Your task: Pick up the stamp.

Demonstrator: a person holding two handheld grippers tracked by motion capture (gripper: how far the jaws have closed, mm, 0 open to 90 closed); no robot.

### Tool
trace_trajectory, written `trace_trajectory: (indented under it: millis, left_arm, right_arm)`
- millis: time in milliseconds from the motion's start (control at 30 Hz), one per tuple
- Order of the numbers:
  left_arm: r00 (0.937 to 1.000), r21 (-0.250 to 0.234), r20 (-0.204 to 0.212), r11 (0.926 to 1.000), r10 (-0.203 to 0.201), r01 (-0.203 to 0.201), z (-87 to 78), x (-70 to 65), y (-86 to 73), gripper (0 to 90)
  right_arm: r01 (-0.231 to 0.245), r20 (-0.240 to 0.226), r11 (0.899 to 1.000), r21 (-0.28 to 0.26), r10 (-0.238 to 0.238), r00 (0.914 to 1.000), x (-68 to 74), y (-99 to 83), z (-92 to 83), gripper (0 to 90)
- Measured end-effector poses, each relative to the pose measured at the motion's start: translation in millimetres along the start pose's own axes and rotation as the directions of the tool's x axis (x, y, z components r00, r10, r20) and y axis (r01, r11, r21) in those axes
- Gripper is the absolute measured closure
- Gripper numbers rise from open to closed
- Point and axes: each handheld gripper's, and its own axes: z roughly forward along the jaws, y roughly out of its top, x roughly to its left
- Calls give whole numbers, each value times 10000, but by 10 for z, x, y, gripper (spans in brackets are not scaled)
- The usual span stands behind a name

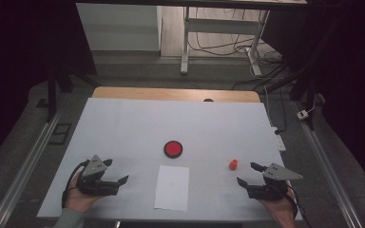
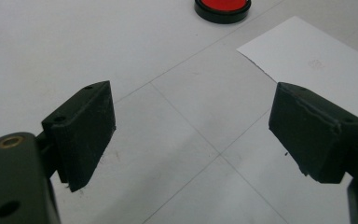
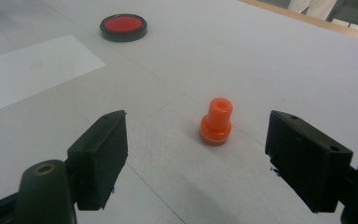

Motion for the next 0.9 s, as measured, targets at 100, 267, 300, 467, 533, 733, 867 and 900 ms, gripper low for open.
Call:
trace_trajectory:
  millis: [100,267,300,467,533,733,867,900]
  left_arm:
    - [10000,-81,-22,10000,-31,31,-7,-6,8,148]
    - [10000,-108,50,9999,24,-24,-8,-16,-10,149]
    - [10000,-108,50,9999,24,-24,-8,-16,-10,149]
    - [10000,-172,74,9998,37,-36,-14,-18,-11,149]
    - [9999,-217,89,9997,66,-64,-12,-25,-11,150]
    - [9996,-277,122,9993,263,-259,-6,-45,8,151]
    - [9993,-292,213,9991,322,-315,4,-57,20,153]
    - [9992,-283,224,9991,327,-320,9,-60,24,153]
  right_arm:
    - [-84,32,10000,27,84,10000,-10,-4,-9,209]
    - [46,12,10000,26,-46,10000,14,12,-25,221]
    - [58,16,10000,3,-58,10000,26,14,-26,222]
    - [39,-14,10000,-80,-39,10000,47,45,-26,229]
    - [74,-39,10000,-15,-74,10000,54,47,-27,235]
    - [50,-58,10000,71,-49,10000,52,56,-8,243]
    - [-57,-43,10000,57,57,10000,56,68,-1,248]
    - [-71,-33,10000,66,71,10000,58,75,1,249]
